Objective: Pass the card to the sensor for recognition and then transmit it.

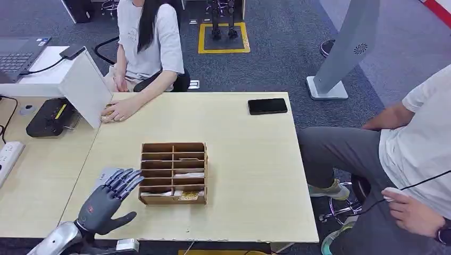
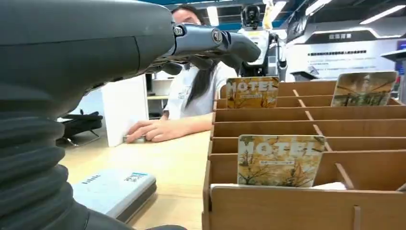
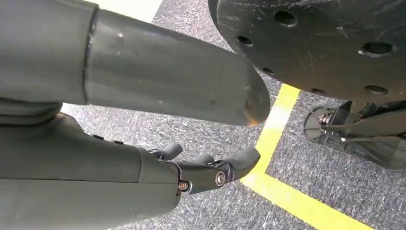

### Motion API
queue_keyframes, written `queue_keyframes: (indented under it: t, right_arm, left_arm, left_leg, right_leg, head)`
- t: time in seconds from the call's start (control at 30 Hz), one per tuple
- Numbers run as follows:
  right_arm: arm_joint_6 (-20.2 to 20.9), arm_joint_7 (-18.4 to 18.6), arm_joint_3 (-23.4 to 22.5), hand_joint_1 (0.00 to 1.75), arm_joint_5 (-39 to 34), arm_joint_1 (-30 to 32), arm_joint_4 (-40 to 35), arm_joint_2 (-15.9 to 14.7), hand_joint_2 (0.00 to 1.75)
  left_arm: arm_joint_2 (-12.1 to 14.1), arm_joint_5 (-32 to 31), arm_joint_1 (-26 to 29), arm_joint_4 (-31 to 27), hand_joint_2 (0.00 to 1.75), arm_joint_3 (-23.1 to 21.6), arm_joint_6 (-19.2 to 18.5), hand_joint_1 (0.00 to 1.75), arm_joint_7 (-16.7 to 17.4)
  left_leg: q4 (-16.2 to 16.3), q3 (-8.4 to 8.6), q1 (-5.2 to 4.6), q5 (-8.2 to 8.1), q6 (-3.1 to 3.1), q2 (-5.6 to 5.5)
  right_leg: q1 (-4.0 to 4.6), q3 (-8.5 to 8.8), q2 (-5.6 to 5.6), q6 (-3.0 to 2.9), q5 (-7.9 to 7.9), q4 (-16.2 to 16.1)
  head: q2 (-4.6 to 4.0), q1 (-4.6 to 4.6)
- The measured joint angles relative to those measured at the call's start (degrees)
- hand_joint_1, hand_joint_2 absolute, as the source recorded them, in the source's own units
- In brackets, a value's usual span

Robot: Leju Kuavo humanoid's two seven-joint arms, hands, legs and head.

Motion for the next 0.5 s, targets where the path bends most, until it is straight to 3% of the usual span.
queue_keyframes:
  t: [0.5]
  right_arm:
    - [0.0, -0.1, 0.3, 0.00, 0.0, 0.0, 0.0, 0.0, 0.00]
  left_arm:
    - [-0.3, -0.7, 0.0, 0.0, 1.75, 0.1, -0.4, 0.00, -0.8]
  left_leg:
    - [0.0, 0.00, 0.01, 0.00, 0.00, 0.00]
  right_leg:
    - [0.00, -0.01, 0.00, 0.00, 0.00, 0.0]
  head:
    - [0.00, 0.00]
